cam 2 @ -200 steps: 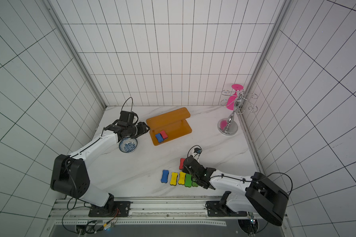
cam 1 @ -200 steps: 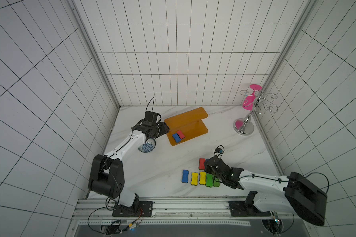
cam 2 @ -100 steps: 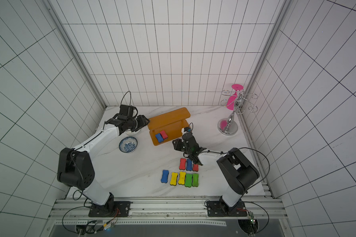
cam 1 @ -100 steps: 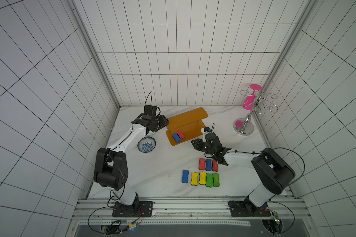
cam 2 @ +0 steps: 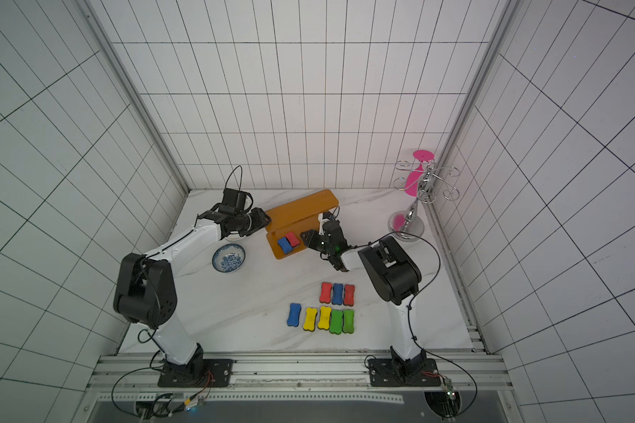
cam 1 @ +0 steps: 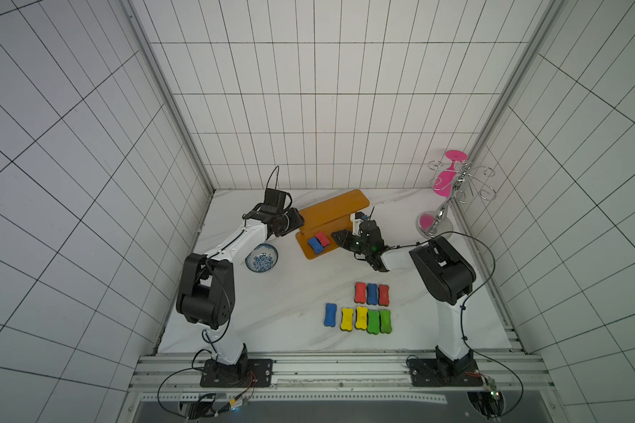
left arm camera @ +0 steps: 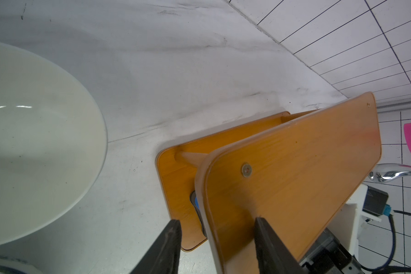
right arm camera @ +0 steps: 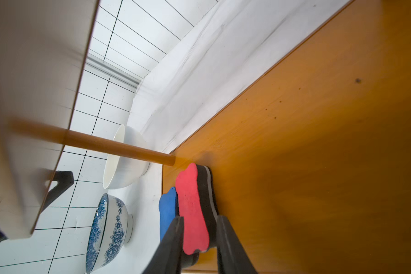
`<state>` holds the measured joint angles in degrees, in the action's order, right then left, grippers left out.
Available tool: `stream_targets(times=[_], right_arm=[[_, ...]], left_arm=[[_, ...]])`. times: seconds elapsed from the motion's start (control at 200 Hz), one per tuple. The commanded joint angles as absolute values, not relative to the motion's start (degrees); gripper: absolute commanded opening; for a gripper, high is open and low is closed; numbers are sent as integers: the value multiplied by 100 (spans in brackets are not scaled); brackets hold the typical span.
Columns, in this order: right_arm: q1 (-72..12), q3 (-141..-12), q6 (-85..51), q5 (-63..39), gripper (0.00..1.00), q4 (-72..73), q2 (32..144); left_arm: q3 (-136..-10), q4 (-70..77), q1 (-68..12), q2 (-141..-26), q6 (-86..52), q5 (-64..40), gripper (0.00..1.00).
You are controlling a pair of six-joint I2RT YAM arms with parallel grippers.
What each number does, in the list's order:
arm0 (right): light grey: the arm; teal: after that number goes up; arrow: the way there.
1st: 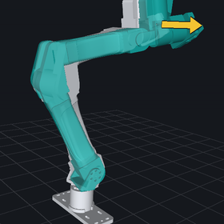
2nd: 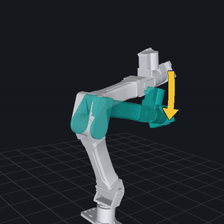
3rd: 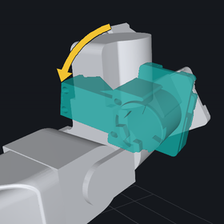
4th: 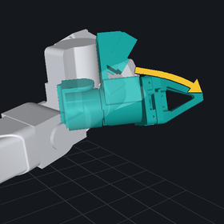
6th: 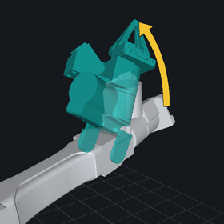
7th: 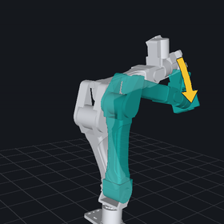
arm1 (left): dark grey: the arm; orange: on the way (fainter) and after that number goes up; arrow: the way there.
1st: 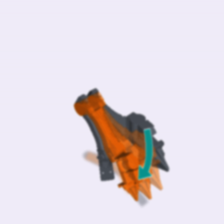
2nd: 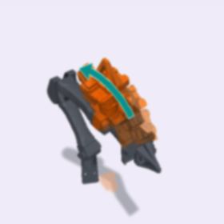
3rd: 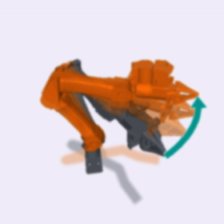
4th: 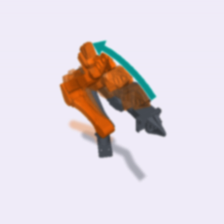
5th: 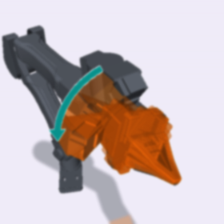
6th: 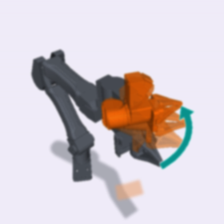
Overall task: Remove the whiteboard erasers from the shelf
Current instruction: Pick up the whiteboard eraser from the shelf.
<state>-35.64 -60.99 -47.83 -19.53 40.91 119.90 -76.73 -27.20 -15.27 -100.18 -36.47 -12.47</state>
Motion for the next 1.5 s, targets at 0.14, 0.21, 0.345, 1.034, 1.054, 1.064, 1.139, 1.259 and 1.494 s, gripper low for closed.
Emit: stream_targets(times=[0.14,0.21,0.345,1.034,1.054,1.064,1.139,1.259,1.494], right_arm=[[-3662,-6464,-4882,-2103,31,4230,12477],[-3660,-6515,-4880,-2104,33,4186,12556],[-3715,-6550,-4846,-2124,38,4122,12638],[-3859,-6707,-4460,-1527,6,2634,12804],[-3857,-6695,-4465,-1521,3,2643,12780],[-3852,-6686,-4469,-1523,1,2645,12768],[-3811,-6619,-4457,-1523,0,2653,12570],[-3745,-6404,-4503,-1404,0,2751,12086],[-3729,-5817,-5122,-1100,0,3309,11272]], left_arm=[[-7657,-2795,-1458,-10181,-3609,-1316,52],[-7629,-2791,-1450,-10170,-3610,-1318,52],[-7627,-2785,-1450,-10169,-3621,-1352,52],[-7586,-2777,-1380,-10137,-3650,-1450,52],[-7594,-2785,-1380,-10138,-3636,-1442,52],[-7600,-2801,-1380,-10137,-3625,-1431,52],[-7653,-2877,-1415,-10103,-3558,-1317,52],[-7655,-2923,-1405,-10081,-3535,-1221,52],[-7649,-2932,-1408,-10105,-3535,-1048,52]])
